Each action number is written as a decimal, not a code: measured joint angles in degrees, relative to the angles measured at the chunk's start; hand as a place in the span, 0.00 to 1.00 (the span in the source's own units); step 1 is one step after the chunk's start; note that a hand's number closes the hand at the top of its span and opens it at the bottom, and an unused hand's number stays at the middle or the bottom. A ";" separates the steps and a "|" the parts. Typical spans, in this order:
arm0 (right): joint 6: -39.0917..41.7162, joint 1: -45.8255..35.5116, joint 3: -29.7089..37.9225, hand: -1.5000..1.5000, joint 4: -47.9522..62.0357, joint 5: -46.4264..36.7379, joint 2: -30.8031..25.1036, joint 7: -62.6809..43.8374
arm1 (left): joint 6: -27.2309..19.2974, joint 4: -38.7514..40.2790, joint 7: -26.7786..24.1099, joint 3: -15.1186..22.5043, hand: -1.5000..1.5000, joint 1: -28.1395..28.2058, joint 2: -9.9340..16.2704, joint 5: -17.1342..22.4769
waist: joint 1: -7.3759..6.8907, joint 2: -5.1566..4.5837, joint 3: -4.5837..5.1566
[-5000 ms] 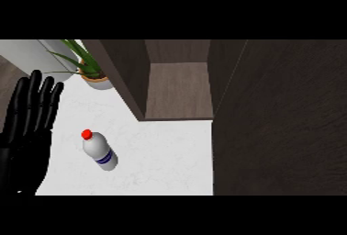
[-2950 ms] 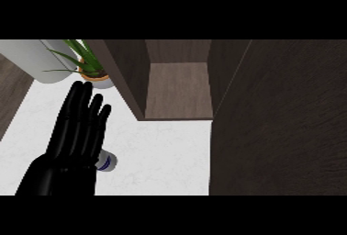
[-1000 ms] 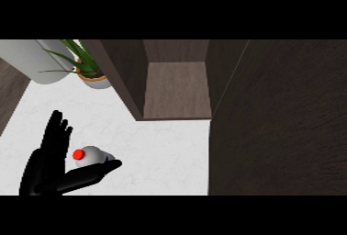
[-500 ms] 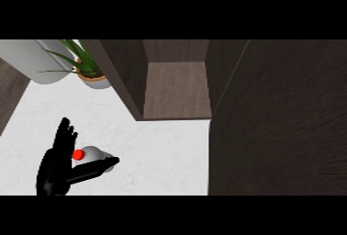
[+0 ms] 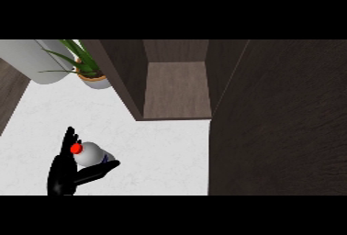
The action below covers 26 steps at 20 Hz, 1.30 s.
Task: Pick up the bottled water, place it into the cabinet and close the cabinet
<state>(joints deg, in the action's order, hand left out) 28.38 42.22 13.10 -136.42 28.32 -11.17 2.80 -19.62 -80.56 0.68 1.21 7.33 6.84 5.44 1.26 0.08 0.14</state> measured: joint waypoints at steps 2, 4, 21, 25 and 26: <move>0.01 0.57 -0.19 0.00 0.03 0.38 0.11 0.58 | 0.99 2.76 -3.39 -1.16 0.00 0.25 -0.73 1.17 | -0.05 0.00 0.02; 0.69 1.53 0.57 0.00 0.11 0.84 -0.51 1.26 | 2.52 4.56 -5.66 -2.45 0.00 0.03 -1.08 2.87 | -0.08 0.02 0.02; 2.39 6.13 2.67 0.00 0.71 3.97 -2.31 5.50 | 18.25 21.65 -23.20 -8.28 1.00 -4.76 -5.64 14.41 | -0.29 -0.01 0.01; 2.68 7.36 2.29 0.00 0.62 4.43 -1.75 6.42 | 20.43 23.22 -24.36 -9.31 1.00 -6.42 -5.74 16.14 | -0.27 0.00 -0.01; 2.88 7.48 2.80 0.00 0.68 4.55 -1.93 6.64 | 20.20 23.15 -24.39 -9.33 1.00 -7.04 -5.67 16.05 | -0.30 0.00 -0.02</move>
<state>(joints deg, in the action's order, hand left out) 31.26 49.69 15.90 -135.74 32.87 -13.09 9.44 0.58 -57.42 -23.71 -8.12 0.29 1.17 21.48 0.96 0.08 0.12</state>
